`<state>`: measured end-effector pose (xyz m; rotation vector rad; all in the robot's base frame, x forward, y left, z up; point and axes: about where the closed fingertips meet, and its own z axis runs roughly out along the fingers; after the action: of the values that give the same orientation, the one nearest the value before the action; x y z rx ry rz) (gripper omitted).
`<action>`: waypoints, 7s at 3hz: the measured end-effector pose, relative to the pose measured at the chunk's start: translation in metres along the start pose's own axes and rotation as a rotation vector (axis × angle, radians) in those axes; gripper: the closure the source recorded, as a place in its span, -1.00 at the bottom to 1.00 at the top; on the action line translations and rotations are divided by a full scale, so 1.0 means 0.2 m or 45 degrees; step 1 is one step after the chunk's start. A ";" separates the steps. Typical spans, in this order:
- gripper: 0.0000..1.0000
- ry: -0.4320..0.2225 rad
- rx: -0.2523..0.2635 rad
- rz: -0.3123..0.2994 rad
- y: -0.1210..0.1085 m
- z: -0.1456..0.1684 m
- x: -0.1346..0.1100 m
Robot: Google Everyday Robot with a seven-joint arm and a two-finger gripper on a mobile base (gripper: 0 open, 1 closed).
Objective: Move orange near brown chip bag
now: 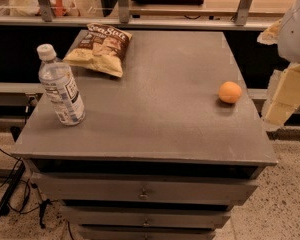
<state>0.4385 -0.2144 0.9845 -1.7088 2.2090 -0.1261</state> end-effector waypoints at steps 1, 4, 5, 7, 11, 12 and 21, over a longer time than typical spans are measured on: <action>-1.00 -0.017 0.017 0.009 -0.02 0.00 0.00; -1.00 -0.398 0.079 0.203 -0.45 0.34 0.00; -1.00 -0.463 0.112 0.262 -0.52 0.47 0.02; -1.00 -0.465 0.080 0.341 -0.57 0.68 0.11; -0.17 -0.427 -0.036 0.396 -0.50 0.84 0.22; 0.28 -0.431 -0.061 0.379 -0.49 0.86 0.19; 1.00 -0.530 0.038 0.035 -1.22 1.05 -0.87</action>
Offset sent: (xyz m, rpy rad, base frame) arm 0.0803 -0.0088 -0.0164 0.2031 -0.0941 -0.0207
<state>0.7689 -0.0865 0.8919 -1.5237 1.9097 0.1867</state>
